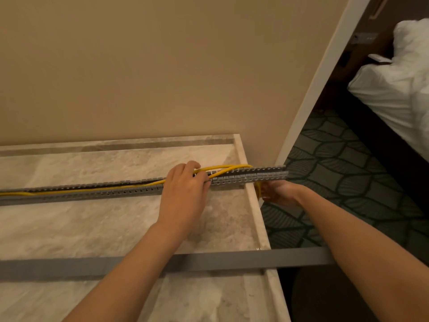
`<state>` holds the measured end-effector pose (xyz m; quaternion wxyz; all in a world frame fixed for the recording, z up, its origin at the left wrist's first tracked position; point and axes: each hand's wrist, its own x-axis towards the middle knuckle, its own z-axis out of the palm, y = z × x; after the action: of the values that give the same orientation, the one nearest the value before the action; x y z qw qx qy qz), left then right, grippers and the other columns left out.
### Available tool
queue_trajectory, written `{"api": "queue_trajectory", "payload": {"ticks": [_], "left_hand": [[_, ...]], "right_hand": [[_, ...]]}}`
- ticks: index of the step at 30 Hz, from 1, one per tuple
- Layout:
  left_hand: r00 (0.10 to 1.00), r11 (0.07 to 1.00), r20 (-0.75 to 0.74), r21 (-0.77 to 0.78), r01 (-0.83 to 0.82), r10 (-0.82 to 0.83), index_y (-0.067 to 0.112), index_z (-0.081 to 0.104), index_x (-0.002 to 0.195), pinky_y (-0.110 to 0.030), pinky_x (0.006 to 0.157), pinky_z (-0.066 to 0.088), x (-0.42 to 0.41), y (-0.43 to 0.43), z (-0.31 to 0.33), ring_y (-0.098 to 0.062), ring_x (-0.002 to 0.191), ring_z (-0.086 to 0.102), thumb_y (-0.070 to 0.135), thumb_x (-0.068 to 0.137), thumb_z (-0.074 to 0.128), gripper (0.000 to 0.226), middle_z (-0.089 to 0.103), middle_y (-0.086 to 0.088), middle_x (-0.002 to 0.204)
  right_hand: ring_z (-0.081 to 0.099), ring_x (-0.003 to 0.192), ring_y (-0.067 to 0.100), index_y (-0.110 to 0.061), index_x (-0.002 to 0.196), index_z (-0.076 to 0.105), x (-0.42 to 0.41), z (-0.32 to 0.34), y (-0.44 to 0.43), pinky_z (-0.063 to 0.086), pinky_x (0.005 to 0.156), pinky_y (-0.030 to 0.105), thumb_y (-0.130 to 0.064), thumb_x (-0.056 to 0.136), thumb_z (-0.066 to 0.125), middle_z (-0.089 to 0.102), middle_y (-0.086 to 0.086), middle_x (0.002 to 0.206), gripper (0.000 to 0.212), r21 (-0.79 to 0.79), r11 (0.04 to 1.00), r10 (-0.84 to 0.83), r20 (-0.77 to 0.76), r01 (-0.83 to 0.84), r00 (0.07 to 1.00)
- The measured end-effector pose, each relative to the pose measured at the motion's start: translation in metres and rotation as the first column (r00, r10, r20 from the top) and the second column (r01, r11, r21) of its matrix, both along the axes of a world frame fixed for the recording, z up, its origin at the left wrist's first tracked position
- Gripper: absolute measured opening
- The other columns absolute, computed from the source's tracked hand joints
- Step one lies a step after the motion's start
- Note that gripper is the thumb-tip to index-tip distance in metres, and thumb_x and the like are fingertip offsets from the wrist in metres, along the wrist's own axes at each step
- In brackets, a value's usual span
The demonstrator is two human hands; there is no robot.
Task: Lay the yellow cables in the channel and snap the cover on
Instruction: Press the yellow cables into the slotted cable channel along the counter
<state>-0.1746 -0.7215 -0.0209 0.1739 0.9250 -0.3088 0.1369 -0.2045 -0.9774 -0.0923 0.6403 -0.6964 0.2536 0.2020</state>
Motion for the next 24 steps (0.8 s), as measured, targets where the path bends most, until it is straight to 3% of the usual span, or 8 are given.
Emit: {"api": "queue_trajectory", "payload": {"ticks": [3,6,9,12,15,18,21,24], "left_hand": [[0.999,0.997,0.036,0.079,0.009,-0.012,0.005,0.070,0.076,-0.040,0.064,0.047,0.001,-0.002,0.005,-0.029,0.071,0.057,0.005,0.079,0.068,0.004,0.064,-0.009,0.078],[0.997,0.983,0.078,0.183,0.006,-0.021,0.008,0.069,0.073,-0.038,0.069,0.047,-0.002,-0.004,0.008,-0.028,0.069,0.057,0.003,0.075,0.068,0.005,0.064,-0.007,0.072],[0.997,0.975,0.073,0.221,0.008,-0.025,0.010,0.070,0.078,-0.037,0.075,0.046,-0.004,-0.004,0.009,-0.027,0.075,0.058,0.008,0.080,0.062,0.009,0.066,-0.005,0.077],[0.997,0.968,0.059,0.249,0.025,-0.041,0.011,0.070,0.083,-0.035,0.074,0.046,-0.006,-0.002,0.009,-0.026,0.076,0.058,0.010,0.082,0.059,0.011,0.065,-0.004,0.080],[0.999,0.965,0.024,0.259,0.041,-0.048,0.012,0.067,0.095,-0.035,0.080,0.044,-0.007,0.000,0.008,-0.026,0.084,0.057,0.014,0.087,0.052,0.017,0.065,-0.004,0.091],[0.997,0.953,0.006,0.292,0.075,-0.080,0.014,0.058,0.114,-0.033,0.092,0.040,-0.008,0.001,0.004,-0.025,0.100,0.053,0.019,0.092,0.043,0.027,0.061,-0.005,0.113],[0.993,0.947,-0.056,0.300,0.112,-0.099,0.011,0.036,0.137,-0.036,0.112,0.025,-0.014,0.007,-0.001,-0.027,0.128,0.039,0.024,0.093,0.041,0.046,0.041,-0.012,0.143],[0.985,0.950,-0.126,0.277,0.146,-0.115,0.013,0.006,0.148,-0.035,0.117,0.014,-0.020,0.011,-0.004,-0.026,0.141,0.020,0.029,0.092,0.045,0.070,0.024,-0.012,0.153]], "right_hand": [[0.059,0.079,0.022,-0.006,0.088,0.060,0.001,0.003,-0.010,0.049,0.087,0.042,-0.023,0.096,0.045,0.061,0.011,0.087,0.024,0.044,0.996,-0.080,0.043,0.078,0.996],[0.051,0.058,0.012,-0.018,0.076,0.062,0.002,0.011,-0.015,0.047,0.063,0.028,-0.041,0.088,0.055,0.057,0.000,0.063,0.027,0.075,0.985,-0.161,0.083,0.155,0.983],[0.052,0.058,0.012,-0.022,0.065,0.061,0.001,0.021,-0.020,0.044,0.061,0.026,-0.048,0.087,0.054,0.060,-0.002,0.057,0.035,0.067,0.965,-0.261,0.092,0.255,0.961],[0.059,0.058,0.013,-0.020,0.067,0.059,0.002,0.036,-0.024,0.044,0.063,0.030,-0.047,0.090,0.046,0.063,-0.001,0.061,0.039,0.141,0.948,-0.305,0.144,0.286,0.941],[0.051,0.062,0.013,-0.020,0.067,0.061,0.004,0.055,-0.024,0.041,0.065,0.030,-0.042,0.089,0.050,0.056,-0.002,0.064,0.033,0.166,0.937,-0.343,0.261,0.309,0.902],[0.046,0.054,0.003,-0.023,0.057,0.068,0.002,0.068,-0.019,0.037,0.060,0.023,-0.040,0.083,0.059,0.055,-0.012,0.057,0.032,0.098,0.950,-0.312,0.380,0.298,0.871],[0.040,0.056,0.003,-0.026,0.064,0.068,-0.007,0.074,-0.012,0.034,0.057,0.021,-0.048,0.073,0.064,0.048,-0.014,0.058,0.025,-0.053,0.960,-0.222,0.445,0.273,0.868],[0.042,0.067,0.012,-0.027,0.071,0.066,-0.017,0.071,-0.005,0.037,0.063,0.026,-0.057,0.076,0.058,0.049,-0.007,0.068,0.031,-0.198,0.942,-0.151,0.469,0.270,0.870]]}}
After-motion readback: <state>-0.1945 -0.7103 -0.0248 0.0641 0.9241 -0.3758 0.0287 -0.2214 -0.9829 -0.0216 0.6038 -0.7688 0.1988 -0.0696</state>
